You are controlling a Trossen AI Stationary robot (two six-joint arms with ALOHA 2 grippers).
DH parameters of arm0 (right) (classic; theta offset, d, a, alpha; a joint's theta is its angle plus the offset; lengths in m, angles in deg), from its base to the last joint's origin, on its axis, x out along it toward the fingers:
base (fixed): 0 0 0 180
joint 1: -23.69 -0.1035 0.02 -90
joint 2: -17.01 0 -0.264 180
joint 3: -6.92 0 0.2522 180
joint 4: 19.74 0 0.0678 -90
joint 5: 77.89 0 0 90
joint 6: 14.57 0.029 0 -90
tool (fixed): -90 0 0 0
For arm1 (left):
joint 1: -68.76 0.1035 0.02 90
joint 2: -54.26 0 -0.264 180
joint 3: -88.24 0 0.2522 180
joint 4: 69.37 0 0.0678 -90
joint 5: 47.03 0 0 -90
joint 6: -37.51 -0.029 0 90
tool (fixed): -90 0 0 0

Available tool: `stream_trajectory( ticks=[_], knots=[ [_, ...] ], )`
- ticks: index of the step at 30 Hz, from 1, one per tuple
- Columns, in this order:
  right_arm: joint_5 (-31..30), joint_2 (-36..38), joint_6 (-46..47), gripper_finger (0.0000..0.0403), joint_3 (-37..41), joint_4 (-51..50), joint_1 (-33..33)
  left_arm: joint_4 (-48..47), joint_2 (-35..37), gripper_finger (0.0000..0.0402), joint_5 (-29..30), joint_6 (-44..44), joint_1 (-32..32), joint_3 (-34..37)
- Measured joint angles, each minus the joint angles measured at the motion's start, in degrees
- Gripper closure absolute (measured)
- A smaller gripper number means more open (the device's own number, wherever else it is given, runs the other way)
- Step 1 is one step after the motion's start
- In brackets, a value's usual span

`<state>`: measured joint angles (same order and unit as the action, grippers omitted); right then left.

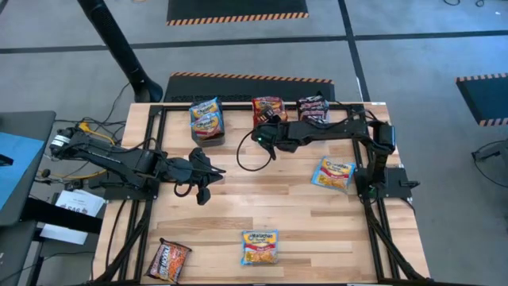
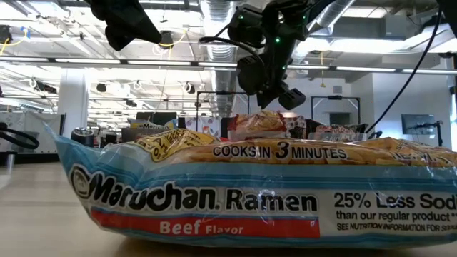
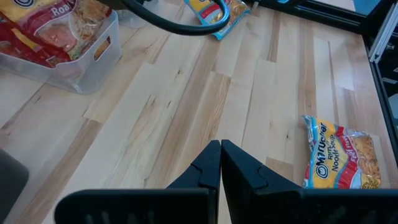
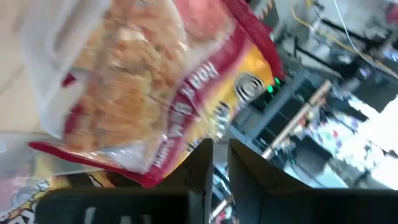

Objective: Sort Maruchan noodles
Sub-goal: Put the red noodle pack into the left transparent bin

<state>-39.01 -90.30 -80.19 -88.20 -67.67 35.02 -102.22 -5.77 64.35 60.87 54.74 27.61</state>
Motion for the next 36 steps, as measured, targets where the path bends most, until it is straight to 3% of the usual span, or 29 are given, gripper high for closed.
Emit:
stream_trajectory(
  ticks=[3,9,18,25,36],
  knots=[
    [-3.1,0.44,1.06,0.0326,0.0,1.24,-0.1,0.02,0.0,0.0401,0.0,0.0,0.0,0.0],
    [-1.18,5.03,7.83,0.0327,0.0,1.38,-0.36,0.02,0.0,0.0401,-0.01,0.02,-0.02,0.0],
    [24.2,13.34,33.04,0.0327,-0.09,-4.41,4.35,0.03,0.0,0.0401,-0.03,0.42,-0.01,0.0],
    [43.86,13.23,49.83,0.0327,-0.04,-7.68,10.8,0.02,0.0,0.0401,-0.02,0.46,0.0,0.0],
    [49.86,4.69,54.19,0.0328,0.0,-8.68,12.81,-0.04,0.0,0.0401,-0.09,0.46,-0.01,0.0]
  ],
)
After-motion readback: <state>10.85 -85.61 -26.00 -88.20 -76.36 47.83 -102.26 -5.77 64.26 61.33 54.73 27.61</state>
